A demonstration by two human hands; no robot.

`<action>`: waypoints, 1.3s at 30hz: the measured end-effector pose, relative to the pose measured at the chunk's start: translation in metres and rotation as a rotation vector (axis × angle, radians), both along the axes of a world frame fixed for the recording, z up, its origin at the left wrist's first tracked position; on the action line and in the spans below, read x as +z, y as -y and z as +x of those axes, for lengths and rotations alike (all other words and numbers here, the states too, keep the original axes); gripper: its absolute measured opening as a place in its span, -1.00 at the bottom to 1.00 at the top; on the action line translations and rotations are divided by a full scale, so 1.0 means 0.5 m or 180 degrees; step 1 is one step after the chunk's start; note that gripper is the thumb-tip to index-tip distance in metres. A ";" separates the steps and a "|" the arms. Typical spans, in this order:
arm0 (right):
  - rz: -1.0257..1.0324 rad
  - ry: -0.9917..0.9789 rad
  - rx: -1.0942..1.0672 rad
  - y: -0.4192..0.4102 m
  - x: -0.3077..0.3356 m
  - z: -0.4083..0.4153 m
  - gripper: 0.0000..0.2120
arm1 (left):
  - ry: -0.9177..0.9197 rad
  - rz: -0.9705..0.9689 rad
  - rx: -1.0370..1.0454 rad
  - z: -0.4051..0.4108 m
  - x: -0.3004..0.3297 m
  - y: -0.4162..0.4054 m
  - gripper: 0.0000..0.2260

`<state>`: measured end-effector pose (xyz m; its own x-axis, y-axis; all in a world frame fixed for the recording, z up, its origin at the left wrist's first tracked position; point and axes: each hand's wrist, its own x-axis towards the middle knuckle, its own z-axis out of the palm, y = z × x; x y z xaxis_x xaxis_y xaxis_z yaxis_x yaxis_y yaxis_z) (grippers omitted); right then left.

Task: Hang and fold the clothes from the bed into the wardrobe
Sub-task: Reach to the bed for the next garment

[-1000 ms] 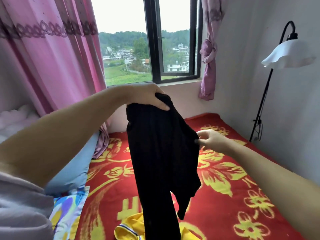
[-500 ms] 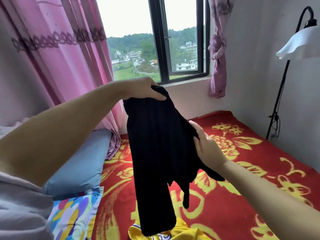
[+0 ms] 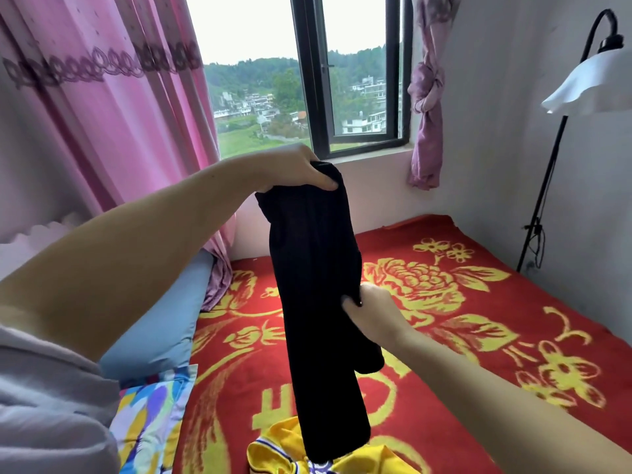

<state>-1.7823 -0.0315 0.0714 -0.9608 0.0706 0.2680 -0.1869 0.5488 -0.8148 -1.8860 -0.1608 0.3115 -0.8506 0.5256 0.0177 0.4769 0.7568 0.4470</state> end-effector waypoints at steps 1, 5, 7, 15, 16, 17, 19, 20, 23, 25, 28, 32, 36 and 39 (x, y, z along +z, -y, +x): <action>0.0010 -0.0055 -0.0227 -0.012 -0.002 -0.005 -0.69 | -0.0023 -0.0003 -0.0001 -0.004 -0.001 0.001 -0.79; -0.0312 -0.0229 -0.0839 -0.111 0.014 -0.004 -0.70 | 0.0015 -0.0184 -0.0063 -0.032 -0.010 0.038 -0.79; -0.0724 -0.0256 -0.0878 -0.156 0.033 0.005 -0.73 | 0.0027 -0.0352 -0.0166 -0.048 -0.022 0.055 -0.76; -0.0178 0.0670 -0.0015 -0.238 0.095 0.041 -0.71 | -0.0106 -0.0361 -0.0187 -0.103 -0.074 0.069 -0.82; -0.0146 0.0775 0.0049 -0.243 0.093 0.048 -0.72 | -0.0031 -0.0173 -0.0227 -0.105 -0.080 0.065 -0.85; -0.0164 0.0836 0.0068 -0.247 0.090 0.053 -0.74 | 0.0038 0.0024 -0.0285 -0.107 -0.086 0.058 -0.89; -0.0200 0.0945 -0.0012 -0.259 0.076 0.060 -0.78 | 0.0139 0.0298 -0.0398 -0.105 -0.095 0.038 -0.94; -0.0128 0.1060 -0.0082 -0.267 0.068 0.062 -0.79 | 0.0188 0.0367 -0.0439 -0.104 -0.100 0.024 -0.96; 0.0574 0.1428 -0.0301 -0.309 0.033 0.066 -0.79 | 0.0194 0.0308 -0.0592 -0.099 -0.117 -0.030 -0.95; 0.1189 0.1479 -0.0523 -0.352 0.010 0.067 -0.76 | 0.0181 0.0184 -0.0704 -0.097 -0.134 -0.078 -0.92; 0.1703 0.1059 -0.1251 -0.444 -0.025 0.069 -0.75 | 0.0054 -0.0214 -0.0882 -0.100 -0.164 -0.168 -0.88; 0.1757 0.0429 -0.1927 -0.612 -0.067 0.061 -0.82 | -0.0233 -0.0824 -0.1083 -0.129 -0.218 -0.324 -0.86; 0.1779 0.0394 -0.2012 -0.779 -0.083 0.037 -0.83 | -0.0554 -0.0671 -0.0885 -0.163 -0.261 -0.495 -0.84; 0.1770 0.0330 -0.2220 -0.889 -0.072 0.028 -0.84 | -0.0497 -0.0194 -0.0731 -0.188 -0.274 -0.615 -0.83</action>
